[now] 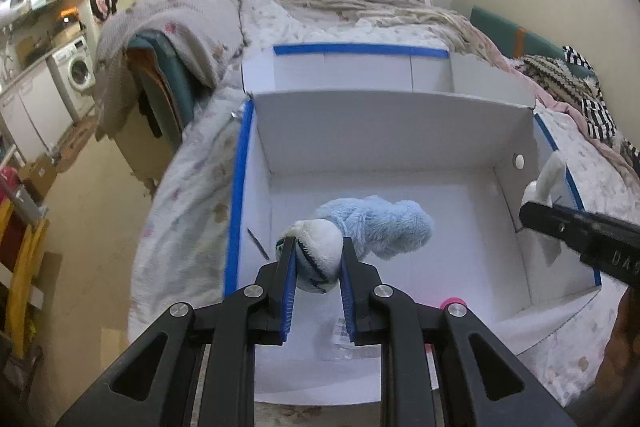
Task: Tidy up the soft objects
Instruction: 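Lift the plush and white cloth with both tools over the box, then open the left tool releasing the plush while the right tool releases the cloth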
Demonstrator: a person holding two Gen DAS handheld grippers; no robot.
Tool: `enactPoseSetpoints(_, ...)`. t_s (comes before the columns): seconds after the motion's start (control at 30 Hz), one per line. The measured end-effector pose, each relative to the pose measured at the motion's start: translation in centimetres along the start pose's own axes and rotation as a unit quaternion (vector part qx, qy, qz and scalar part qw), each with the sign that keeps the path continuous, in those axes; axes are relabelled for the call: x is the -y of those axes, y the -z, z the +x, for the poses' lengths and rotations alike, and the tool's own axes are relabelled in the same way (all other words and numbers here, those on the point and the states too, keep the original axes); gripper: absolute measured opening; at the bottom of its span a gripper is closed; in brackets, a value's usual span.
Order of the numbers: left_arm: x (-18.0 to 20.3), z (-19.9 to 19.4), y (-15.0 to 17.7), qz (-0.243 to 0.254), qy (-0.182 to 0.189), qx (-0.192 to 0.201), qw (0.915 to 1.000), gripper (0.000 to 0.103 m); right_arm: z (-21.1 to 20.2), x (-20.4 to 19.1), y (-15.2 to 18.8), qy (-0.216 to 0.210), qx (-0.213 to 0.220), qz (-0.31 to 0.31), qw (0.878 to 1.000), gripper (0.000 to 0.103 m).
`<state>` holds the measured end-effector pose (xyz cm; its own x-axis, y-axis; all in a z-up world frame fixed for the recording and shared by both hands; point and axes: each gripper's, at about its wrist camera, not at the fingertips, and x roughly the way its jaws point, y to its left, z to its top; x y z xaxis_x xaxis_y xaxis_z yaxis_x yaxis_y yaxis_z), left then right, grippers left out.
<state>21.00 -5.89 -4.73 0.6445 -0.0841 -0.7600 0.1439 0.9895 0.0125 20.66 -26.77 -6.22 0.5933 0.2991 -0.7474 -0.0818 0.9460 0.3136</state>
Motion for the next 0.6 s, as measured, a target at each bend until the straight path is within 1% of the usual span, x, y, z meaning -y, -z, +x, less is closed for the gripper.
enactPoseSetpoints(0.1,-0.3,1.2,-0.1,-0.007,-0.007,-0.011,0.9999,0.018,1.0,0.0,0.5,0.005,-0.017,-0.001,1.0,0.027)
enactPoseSetpoints(0.27,-1.0,2.6,-0.1,-0.036,0.002,-0.028,0.999,0.018,2.6,-0.1,1.1,0.006,-0.045,-0.009,0.999,0.027)
enactPoseSetpoints(0.37,-0.9,3.1,-0.2,-0.035,-0.001,-0.036,0.9987,0.018,3.5,-0.4,1.5,0.004,-0.064,-0.014,0.998,0.027)
enactPoseSetpoints(0.6,-0.7,4.1,0.0,-0.036,0.007,-0.05,0.9981,0.019,5.2,-0.6,2.0,0.0,-0.1,-0.015,0.995,0.027)
